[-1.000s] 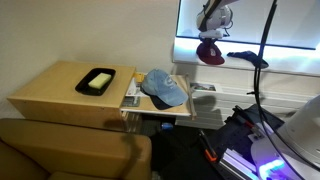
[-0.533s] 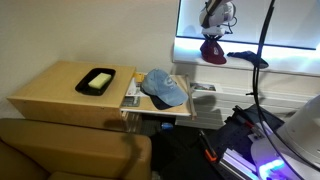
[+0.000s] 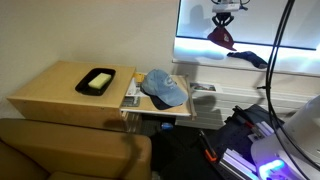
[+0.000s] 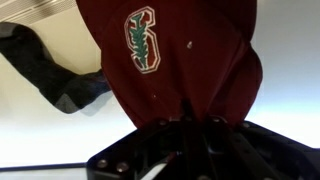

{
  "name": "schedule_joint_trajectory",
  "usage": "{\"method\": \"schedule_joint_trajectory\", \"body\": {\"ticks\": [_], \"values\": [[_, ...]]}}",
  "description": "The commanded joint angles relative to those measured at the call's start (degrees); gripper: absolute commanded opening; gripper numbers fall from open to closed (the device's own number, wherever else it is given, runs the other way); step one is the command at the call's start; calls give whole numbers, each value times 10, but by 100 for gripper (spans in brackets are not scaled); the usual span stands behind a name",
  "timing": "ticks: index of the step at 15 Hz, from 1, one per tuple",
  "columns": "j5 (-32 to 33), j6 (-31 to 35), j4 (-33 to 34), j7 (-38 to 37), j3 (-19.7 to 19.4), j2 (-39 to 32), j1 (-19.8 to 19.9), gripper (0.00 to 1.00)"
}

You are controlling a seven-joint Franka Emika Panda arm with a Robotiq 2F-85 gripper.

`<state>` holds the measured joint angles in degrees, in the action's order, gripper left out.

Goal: Take the cap on the windowsill and put it on the drawer

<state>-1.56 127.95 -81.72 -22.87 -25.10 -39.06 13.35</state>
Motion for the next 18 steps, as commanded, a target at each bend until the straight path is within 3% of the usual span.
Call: {"method": "schedule_joint_trajectory", "body": {"ticks": [1, 6, 8, 12, 14, 15, 18], "values": [[1, -123, -53, 114, 9, 122, 9, 1], [28, -257, -129, 241, 47, 273, 38, 1], [18, -280, -166, 259, 67, 308, 24, 1], [9, -280, -301, 300, 112, 404, -2, 1], [-22, -291, -324, 338, 122, 408, -8, 1], [0, -291, -280, 297, 119, 381, -7, 6], [-10, -291, -310, 319, 124, 394, -12, 6]]}}
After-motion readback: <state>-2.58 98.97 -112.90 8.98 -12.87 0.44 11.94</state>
